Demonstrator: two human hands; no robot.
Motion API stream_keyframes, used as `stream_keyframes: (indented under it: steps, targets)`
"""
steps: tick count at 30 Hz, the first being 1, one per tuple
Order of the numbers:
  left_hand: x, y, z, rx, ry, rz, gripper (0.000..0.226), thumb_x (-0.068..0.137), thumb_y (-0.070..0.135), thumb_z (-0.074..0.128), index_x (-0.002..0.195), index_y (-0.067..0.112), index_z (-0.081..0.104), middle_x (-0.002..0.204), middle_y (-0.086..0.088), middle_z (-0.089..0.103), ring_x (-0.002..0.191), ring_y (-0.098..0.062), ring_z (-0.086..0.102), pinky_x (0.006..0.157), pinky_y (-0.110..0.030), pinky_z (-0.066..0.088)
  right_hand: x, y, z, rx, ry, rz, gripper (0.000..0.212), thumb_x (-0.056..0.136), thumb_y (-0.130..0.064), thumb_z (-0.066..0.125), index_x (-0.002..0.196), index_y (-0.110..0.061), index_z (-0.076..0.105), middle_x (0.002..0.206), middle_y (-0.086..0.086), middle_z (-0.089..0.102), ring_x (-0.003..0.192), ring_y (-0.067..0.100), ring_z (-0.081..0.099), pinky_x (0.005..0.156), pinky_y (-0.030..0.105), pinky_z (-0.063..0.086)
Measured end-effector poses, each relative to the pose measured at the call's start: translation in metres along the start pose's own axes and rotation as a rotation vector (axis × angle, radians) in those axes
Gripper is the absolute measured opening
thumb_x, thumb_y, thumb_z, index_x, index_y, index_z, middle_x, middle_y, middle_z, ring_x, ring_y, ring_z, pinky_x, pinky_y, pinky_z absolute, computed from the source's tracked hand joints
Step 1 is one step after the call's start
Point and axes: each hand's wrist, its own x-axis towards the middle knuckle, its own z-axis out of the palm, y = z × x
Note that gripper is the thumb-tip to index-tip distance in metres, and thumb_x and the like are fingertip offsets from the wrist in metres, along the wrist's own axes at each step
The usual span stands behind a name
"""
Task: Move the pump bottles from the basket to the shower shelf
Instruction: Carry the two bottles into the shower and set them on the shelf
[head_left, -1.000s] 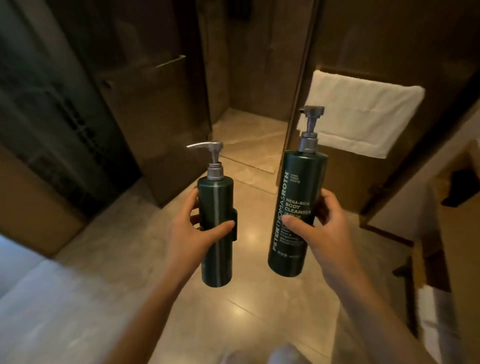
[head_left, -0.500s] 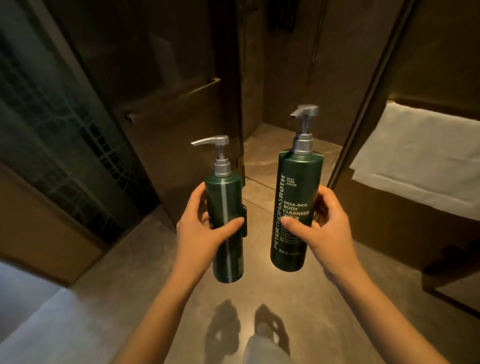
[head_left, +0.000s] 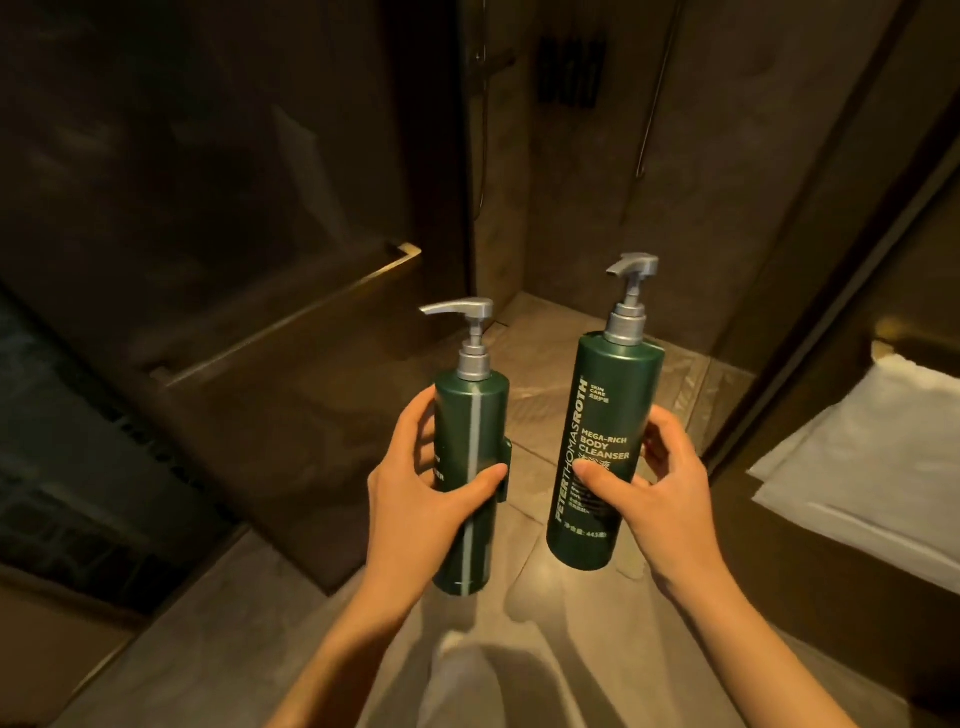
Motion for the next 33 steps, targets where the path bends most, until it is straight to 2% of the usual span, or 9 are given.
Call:
stream_keyframes:
  steps: [4,8,11,16,20,22,24,29,33]
  targets:
    - [0.104,-0.03,0.02,-0.088,-0.047,0.004,0.087,0.055,0.037,0.085,0.125,0.059,0.039,0.115,0.042,0.055,0.108,0.012,0.056,0.081,-0.012,0.049,0.091,0.009,0.017,-0.059,0.081,-0.034,0.059,0.064,-0.011,0.082,0.107,-0.039,0.053,0.109,-0.013,0.061,0.1,-0.01,0.057,0.066,0.0,0.045]
    - [0.207,-0.041,0.053,-0.15,-0.085,0.044,0.087,0.056,0.03,0.086,0.123,0.061,0.04,0.112,0.044,0.055,0.107,0.016,0.054,0.077,-0.001,0.045,0.181,0.002,0.021,-0.085,0.166,-0.057,0.063,0.055,-0.032,0.082,0.109,-0.041,0.052,0.111,-0.015,0.062,0.102,-0.005,0.057,0.069,0.002,0.046]
    - [0.271,-0.05,0.086,-0.184,-0.145,0.046,0.087,0.058,0.028,0.086,0.124,0.061,0.04,0.112,0.045,0.055,0.108,0.016,0.054,0.079,-0.001,0.045,0.24,0.008,0.016,-0.108,0.229,-0.05,0.067,0.05,-0.042,0.078,0.111,-0.043,0.05,0.113,-0.018,0.061,0.104,-0.006,0.057,0.07,0.005,0.048]
    - [0.37,-0.071,0.15,-0.155,-0.204,0.039,0.087,0.061,0.029,0.084,0.119,0.069,0.033,0.107,0.049,0.052,0.104,0.02,0.053,0.072,0.002,0.044,0.344,0.043,-0.004,-0.099,0.305,-0.033,0.063,0.059,-0.025,0.083,0.109,-0.046,0.05,0.111,-0.022,0.062,0.105,-0.006,0.057,0.072,0.012,0.047]
    - [0.454,-0.074,0.207,-0.156,-0.177,0.047,0.082,0.061,0.033,0.084,0.126,0.058,0.039,0.11,0.04,0.057,0.101,0.015,0.057,0.072,0.0,0.046,0.442,0.067,-0.028,-0.054,0.295,-0.045,0.063,0.062,-0.014,0.081,0.107,-0.047,0.052,0.104,-0.022,0.064,0.099,-0.008,0.059,0.074,0.019,0.046]
    - [0.496,-0.066,0.23,-0.164,-0.155,0.047,0.085,0.058,0.044,0.082,0.131,0.047,0.039,0.112,0.036,0.058,0.103,0.014,0.057,0.075,-0.002,0.048,0.49,0.067,-0.04,-0.046,0.307,-0.059,0.062,0.065,-0.013,0.081,0.106,-0.048,0.051,0.103,-0.024,0.063,0.098,-0.011,0.058,0.073,0.016,0.045]
    - [0.537,-0.06,0.25,-0.168,-0.135,0.068,0.086,0.056,0.049,0.08,0.131,0.048,0.039,0.112,0.038,0.057,0.103,0.014,0.056,0.075,0.0,0.046,0.537,0.064,-0.05,-0.059,0.301,-0.08,0.062,0.066,-0.015,0.081,0.109,-0.047,0.05,0.103,-0.027,0.062,0.098,-0.014,0.056,0.069,0.012,0.046]
    - [0.626,-0.065,0.286,-0.176,-0.053,0.093,0.083,0.061,0.035,0.084,0.129,0.053,0.04,0.115,0.04,0.056,0.106,0.013,0.056,0.076,0.002,0.043,0.644,0.063,-0.057,-0.063,0.243,-0.125,0.06,0.065,-0.02,0.082,0.111,-0.042,0.05,0.104,-0.025,0.061,0.097,-0.016,0.055,0.066,-0.001,0.044]
    - [0.692,-0.076,0.3,-0.171,0.033,0.098,0.084,0.06,0.037,0.082,0.133,0.043,0.042,0.119,0.033,0.058,0.108,0.008,0.058,0.083,-0.004,0.046,0.722,0.073,-0.048,-0.047,0.153,-0.119,0.06,0.055,-0.039,0.079,0.107,-0.049,0.049,0.1,-0.036,0.06,0.099,-0.014,0.056,0.066,-0.001,0.044]
